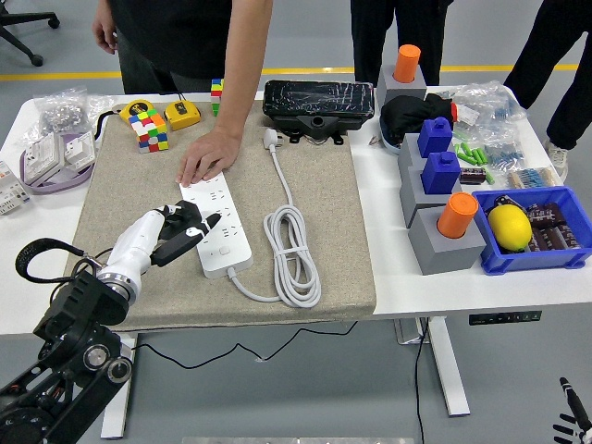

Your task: Pick up the plug,place it near the board,insert it into the board,press the button

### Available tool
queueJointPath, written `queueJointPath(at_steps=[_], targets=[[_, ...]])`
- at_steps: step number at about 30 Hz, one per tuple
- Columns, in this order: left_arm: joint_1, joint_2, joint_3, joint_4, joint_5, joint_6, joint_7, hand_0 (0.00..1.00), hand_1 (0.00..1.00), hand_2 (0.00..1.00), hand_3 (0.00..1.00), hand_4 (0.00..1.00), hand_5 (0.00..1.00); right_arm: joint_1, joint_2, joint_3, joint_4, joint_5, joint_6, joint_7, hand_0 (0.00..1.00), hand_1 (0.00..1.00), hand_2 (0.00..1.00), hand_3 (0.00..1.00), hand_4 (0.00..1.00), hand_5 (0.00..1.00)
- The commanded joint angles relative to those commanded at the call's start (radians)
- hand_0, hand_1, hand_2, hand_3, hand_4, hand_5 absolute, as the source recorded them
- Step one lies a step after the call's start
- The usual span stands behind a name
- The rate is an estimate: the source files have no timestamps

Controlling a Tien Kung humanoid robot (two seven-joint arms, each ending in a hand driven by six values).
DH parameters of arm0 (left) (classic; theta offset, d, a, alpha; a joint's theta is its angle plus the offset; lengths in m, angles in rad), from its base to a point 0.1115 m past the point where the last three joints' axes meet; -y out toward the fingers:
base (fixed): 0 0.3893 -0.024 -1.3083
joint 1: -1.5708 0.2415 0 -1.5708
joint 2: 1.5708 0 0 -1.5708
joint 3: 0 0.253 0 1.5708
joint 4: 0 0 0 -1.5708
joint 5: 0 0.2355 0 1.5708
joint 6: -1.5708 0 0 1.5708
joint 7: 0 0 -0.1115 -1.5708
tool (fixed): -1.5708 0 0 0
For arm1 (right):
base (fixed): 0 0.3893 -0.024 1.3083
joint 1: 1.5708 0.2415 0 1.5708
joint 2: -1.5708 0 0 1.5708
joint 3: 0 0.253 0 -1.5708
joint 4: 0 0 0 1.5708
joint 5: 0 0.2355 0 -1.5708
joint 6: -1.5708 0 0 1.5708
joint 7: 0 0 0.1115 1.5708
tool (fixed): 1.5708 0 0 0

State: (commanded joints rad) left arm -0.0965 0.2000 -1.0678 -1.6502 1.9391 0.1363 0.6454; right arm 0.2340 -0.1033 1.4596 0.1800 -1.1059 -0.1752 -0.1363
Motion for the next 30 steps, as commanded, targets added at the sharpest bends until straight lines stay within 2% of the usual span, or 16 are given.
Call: queueJointPath(at_steps=[12, 20, 30], targets=[[-0.025, 0.013, 0.03, 0.015, -0.013, -0.009, 0.0, 0.86, 0.851, 0.831, 0.825, 0.998, 0.998, 0.0, 0.0, -0.004, 0.0, 0.002, 0.001, 0.001, 0.806, 0.773, 0.757, 0.821, 0.998, 0.998], [-0.07, 0.028, 0.066, 0.036, 0.006, 0.0, 0.0, 0.866, 0.852, 0.83, 0.825, 0.998, 0.998, 0.0, -0.001, -0.006, 0.0, 0.003, 0.002, 0.0, 0.806, 0.772, 0.756, 0.821, 0.998, 0.998], [-0.111, 0.045, 0.077, 0.047, 0.036, -0.002, 0.0, 0.887, 0.856, 0.832, 0.825, 0.998, 0.998, -0.001, -0.003, -0.005, 0.0, 0.0, 0.003, -0.002, 0.805, 0.771, 0.757, 0.821, 0.998, 0.998]])
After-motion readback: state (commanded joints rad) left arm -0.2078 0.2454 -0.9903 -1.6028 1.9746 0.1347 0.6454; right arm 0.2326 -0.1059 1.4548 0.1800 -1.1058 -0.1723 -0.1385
